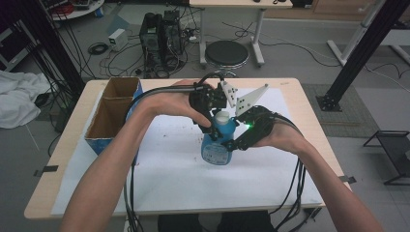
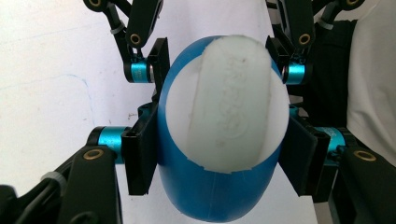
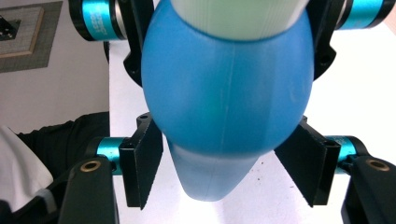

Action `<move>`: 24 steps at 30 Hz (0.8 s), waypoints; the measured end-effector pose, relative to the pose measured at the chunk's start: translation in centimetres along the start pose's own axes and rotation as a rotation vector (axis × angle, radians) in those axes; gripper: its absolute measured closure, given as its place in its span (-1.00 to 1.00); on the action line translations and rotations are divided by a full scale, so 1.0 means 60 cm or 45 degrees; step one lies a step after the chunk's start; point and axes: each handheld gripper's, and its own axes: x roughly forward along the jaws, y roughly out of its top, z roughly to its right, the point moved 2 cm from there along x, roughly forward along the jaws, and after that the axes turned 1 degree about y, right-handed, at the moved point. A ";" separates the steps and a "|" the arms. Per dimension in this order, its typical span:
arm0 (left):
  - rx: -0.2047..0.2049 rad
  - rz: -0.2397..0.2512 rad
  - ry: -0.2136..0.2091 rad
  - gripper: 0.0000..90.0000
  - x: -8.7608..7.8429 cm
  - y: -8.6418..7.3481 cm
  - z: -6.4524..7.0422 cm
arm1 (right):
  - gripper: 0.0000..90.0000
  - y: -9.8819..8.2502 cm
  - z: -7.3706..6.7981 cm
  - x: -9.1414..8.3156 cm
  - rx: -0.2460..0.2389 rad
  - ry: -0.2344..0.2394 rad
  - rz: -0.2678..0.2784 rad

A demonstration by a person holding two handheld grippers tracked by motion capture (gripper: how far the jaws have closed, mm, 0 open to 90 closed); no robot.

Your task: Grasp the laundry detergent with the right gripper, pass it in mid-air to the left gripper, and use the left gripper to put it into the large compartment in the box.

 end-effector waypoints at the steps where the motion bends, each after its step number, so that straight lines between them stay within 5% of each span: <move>1: 0.000 -0.004 -0.002 -0.17 0.000 0.000 0.000 | -0.30 -0.001 0.003 -0.001 -0.021 0.003 -0.011; 14: -0.044 -0.015 0.026 -0.17 -0.005 -0.006 -0.003 | -0.49 -0.005 0.009 -0.001 0.034 -0.030 -0.031; 24: -0.157 -0.058 0.074 -0.17 -0.036 -0.021 -0.007 | -0.51 -0.019 0.019 -0.017 0.106 -0.123 -0.078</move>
